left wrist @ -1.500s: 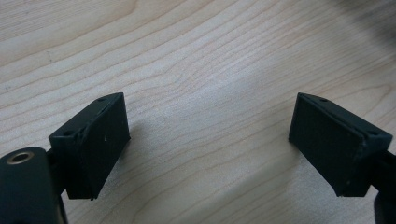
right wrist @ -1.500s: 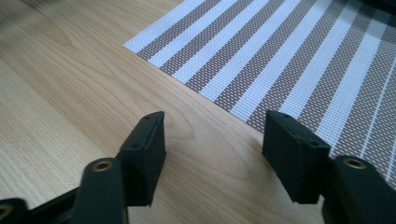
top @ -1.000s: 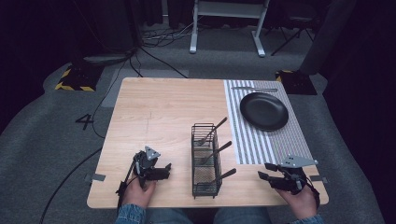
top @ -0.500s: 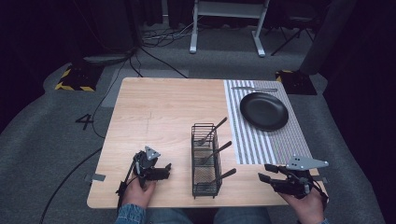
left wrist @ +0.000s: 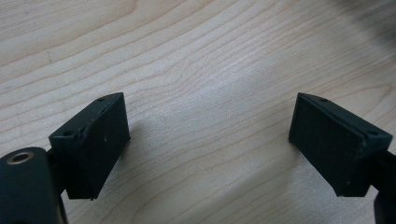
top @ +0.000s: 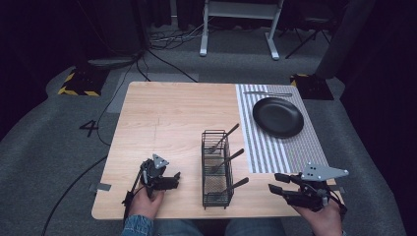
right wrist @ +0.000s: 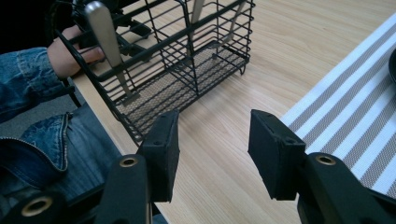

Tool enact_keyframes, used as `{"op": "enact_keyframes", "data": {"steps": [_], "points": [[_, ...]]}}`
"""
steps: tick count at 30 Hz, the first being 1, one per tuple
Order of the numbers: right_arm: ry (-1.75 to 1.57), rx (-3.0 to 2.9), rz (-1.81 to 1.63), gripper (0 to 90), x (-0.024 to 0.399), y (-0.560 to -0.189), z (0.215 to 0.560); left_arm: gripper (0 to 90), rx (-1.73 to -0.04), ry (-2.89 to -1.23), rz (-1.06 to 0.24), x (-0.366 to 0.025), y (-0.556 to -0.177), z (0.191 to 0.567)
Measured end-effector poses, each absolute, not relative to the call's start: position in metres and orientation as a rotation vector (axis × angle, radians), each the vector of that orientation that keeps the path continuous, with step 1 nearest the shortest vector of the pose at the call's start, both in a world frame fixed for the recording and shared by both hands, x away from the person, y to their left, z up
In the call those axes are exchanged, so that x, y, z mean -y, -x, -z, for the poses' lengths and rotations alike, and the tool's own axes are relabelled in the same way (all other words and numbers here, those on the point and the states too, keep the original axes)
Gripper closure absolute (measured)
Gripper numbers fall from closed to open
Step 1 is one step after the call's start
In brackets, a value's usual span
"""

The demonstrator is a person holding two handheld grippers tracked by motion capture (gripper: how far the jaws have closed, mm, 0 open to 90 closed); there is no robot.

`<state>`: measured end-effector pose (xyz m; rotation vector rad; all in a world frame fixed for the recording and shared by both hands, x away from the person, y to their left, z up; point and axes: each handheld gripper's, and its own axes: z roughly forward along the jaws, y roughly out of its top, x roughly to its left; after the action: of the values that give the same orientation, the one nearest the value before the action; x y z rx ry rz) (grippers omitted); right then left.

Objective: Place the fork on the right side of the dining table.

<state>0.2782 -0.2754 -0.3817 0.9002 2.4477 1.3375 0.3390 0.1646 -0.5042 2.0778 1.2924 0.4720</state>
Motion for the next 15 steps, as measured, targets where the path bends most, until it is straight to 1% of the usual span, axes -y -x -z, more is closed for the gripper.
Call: {"op": "enact_keyframes", "data": {"steps": [15], "points": [[-0.825,-2.482,-1.398,54.3,0.255,-0.275,0.365,12.2,-1.293,-2.076,-0.472,-0.165,-0.339,0.504]]}}
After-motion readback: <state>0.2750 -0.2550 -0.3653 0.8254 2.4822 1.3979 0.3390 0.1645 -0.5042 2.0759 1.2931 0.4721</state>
